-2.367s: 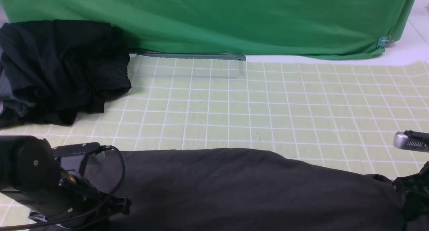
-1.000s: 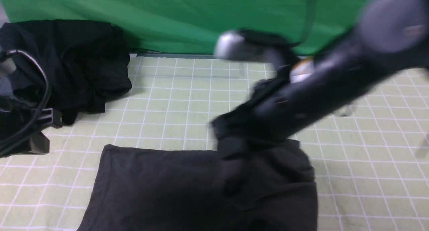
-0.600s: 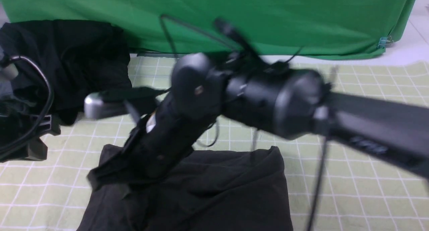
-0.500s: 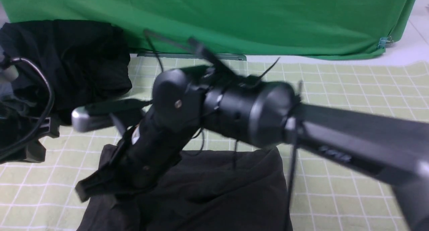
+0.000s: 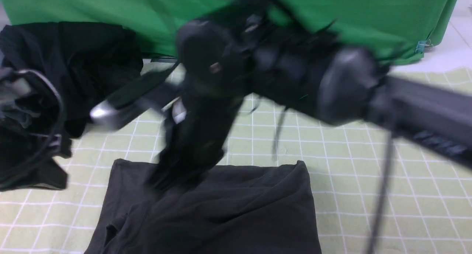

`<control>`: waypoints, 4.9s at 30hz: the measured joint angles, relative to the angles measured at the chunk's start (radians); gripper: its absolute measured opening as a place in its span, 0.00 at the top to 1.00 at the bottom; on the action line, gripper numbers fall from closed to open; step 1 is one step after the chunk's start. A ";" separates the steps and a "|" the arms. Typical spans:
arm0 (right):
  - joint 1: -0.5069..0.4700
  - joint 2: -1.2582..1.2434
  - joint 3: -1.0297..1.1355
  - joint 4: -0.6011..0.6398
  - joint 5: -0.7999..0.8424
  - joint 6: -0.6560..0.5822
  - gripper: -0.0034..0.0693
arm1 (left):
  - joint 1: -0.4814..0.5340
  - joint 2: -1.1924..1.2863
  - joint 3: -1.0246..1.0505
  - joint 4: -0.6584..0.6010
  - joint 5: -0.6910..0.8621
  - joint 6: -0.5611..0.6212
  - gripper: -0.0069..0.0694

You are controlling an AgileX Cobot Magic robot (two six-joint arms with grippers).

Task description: Fold a long-sleeved shirt over a green coffee tablecloth.

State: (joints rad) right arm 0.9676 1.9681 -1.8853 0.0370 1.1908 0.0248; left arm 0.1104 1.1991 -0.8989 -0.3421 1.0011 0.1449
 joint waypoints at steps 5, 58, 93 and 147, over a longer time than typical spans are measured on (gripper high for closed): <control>-0.125 -0.187 0.177 -0.186 0.013 0.068 0.94 | -0.180 0.027 0.046 -0.019 -0.088 -0.029 0.89; -0.342 -0.467 0.681 -0.175 -0.263 0.138 0.96 | -0.328 0.395 0.057 0.025 -0.411 0.021 0.60; -0.342 -0.467 0.681 -0.155 -0.266 0.138 0.94 | -0.328 0.259 0.055 0.317 -0.253 -0.228 0.74; -0.212 -0.318 0.982 0.288 -0.402 -0.099 0.96 | -0.478 0.301 0.165 0.278 -0.288 -0.456 0.91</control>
State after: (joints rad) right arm 0.7561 1.6505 -0.9035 0.3248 0.7891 -0.0743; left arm -0.3678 1.4998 -0.7343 -0.0642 0.7128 -0.3107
